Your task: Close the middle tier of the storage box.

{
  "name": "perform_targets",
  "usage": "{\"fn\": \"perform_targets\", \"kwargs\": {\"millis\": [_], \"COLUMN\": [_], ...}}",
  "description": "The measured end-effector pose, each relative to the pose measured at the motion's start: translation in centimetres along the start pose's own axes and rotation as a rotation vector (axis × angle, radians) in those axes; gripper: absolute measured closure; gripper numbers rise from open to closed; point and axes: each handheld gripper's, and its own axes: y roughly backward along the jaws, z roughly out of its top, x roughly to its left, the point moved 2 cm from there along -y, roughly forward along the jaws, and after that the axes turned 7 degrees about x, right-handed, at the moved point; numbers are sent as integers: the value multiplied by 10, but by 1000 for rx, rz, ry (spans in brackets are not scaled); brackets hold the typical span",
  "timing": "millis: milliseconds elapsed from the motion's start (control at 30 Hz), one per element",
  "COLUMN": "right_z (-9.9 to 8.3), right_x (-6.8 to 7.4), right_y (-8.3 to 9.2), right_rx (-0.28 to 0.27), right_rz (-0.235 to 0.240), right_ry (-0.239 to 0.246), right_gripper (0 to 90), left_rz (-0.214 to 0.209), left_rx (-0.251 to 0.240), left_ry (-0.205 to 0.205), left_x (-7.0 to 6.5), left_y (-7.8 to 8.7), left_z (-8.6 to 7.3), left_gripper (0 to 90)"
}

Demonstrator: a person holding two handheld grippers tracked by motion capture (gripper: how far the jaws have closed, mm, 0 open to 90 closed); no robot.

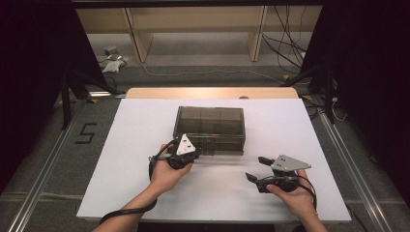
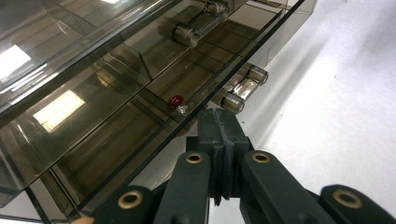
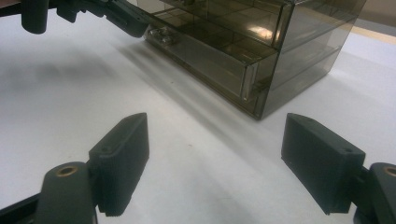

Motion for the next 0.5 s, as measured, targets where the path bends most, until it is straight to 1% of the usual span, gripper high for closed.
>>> {"fn": "perform_targets", "kwargs": {"millis": [267, 400, 500], "right_z": [0, 0, 0], "right_x": [0, 0, 0], "right_y": [0, 0, 0], "right_rx": [0, 0, -1], "right_rz": [0, 0, 0], "right_ry": [1, 2, 1], "right_gripper": [242, 243, 242], "left_rz": [1, 1, 2], "left_rx": [2, 0, 0], "left_ry": [-3, 5, 3], "left_x": [1, 2, 3], "left_y": [-1, -1, -2], "left_z": [0, 1, 1], "left_gripper": [898, 898, 898]}}
